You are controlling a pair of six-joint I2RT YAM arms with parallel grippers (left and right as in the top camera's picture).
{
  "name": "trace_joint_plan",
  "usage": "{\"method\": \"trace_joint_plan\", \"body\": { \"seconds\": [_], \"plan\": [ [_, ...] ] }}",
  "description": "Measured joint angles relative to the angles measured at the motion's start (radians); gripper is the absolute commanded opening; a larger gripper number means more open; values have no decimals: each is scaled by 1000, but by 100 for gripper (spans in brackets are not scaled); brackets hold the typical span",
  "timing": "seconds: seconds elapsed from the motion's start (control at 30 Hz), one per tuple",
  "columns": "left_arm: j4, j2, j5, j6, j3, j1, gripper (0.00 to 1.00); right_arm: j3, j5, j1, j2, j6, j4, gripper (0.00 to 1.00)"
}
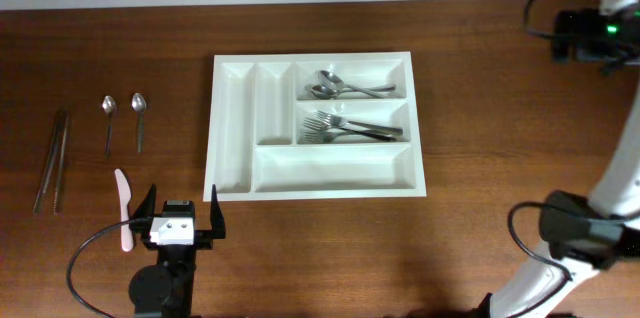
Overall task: Pack container
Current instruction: 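Withdraw the right gripper to the table's right side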
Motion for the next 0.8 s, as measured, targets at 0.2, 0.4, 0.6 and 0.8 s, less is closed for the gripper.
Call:
{"method": "trace_joint_plan", "body": {
  "seconds": [0.2,0.4,0.6,0.8],
  "plan": [
    [0,0,0,0,0,0,99,-192,-103,-149,-163,15,-2,99],
    [0,0,0,0,0,0,99,-541,-162,-220,-272,30,153,99],
    [0,0,0,0,0,0,99,-993,-183,-220,-339,74,523,99],
    [0,0,0,0,0,0,99,-1299,-183,-220,-389,90,762,99]
  ]
}}
